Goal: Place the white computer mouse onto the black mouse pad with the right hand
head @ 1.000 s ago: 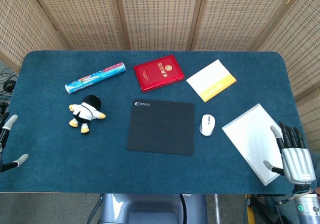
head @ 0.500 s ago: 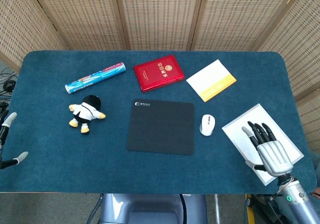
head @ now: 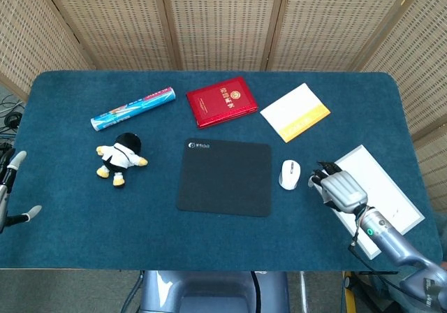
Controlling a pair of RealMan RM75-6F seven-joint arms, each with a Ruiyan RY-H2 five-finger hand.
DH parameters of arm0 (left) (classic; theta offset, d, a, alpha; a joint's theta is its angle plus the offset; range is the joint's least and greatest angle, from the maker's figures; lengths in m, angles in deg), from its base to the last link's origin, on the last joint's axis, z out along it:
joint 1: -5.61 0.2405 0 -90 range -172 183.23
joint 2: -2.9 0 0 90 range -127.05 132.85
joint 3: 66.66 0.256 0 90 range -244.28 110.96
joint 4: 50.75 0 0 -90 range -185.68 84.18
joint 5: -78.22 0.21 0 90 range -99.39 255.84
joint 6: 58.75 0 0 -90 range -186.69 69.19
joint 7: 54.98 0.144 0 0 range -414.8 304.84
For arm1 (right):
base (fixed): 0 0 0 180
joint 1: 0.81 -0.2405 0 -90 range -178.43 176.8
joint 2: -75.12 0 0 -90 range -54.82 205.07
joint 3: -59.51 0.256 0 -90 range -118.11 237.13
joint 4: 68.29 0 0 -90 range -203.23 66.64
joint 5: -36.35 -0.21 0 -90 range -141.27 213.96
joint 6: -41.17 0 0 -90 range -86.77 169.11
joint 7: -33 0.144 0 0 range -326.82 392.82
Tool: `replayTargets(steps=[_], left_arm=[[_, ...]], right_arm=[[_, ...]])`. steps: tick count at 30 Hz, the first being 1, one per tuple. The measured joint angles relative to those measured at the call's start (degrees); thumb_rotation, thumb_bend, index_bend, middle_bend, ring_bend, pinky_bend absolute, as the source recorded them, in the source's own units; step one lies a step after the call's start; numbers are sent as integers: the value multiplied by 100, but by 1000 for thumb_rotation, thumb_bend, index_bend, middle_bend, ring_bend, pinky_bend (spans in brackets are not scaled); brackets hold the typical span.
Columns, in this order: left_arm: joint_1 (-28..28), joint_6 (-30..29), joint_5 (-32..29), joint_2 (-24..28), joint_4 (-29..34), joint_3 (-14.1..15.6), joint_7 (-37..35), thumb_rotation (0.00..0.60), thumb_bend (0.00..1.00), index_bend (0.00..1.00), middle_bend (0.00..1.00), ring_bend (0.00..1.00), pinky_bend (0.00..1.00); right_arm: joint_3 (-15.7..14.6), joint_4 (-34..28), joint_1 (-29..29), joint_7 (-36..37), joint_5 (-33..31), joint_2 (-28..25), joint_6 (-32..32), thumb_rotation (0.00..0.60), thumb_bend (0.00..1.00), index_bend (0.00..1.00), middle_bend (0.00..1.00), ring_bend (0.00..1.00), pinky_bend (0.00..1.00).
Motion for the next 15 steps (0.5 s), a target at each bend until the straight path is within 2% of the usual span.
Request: replayTargets(steps=[4, 15], left_arm=[[-29, 45, -48, 2, 7, -12, 6, 600, 0, 0, 0, 0, 0], [-61, 91, -88, 24, 8, -13, -32, 600, 0, 0, 0, 0, 0]], right_arm=[[-19, 322, -129, -59, -227, 283, 206, 600, 1000, 360, 280, 94, 131], [-221, 702, -206, -73, -273, 630, 240, 600, 1000, 360, 280, 96, 151]])
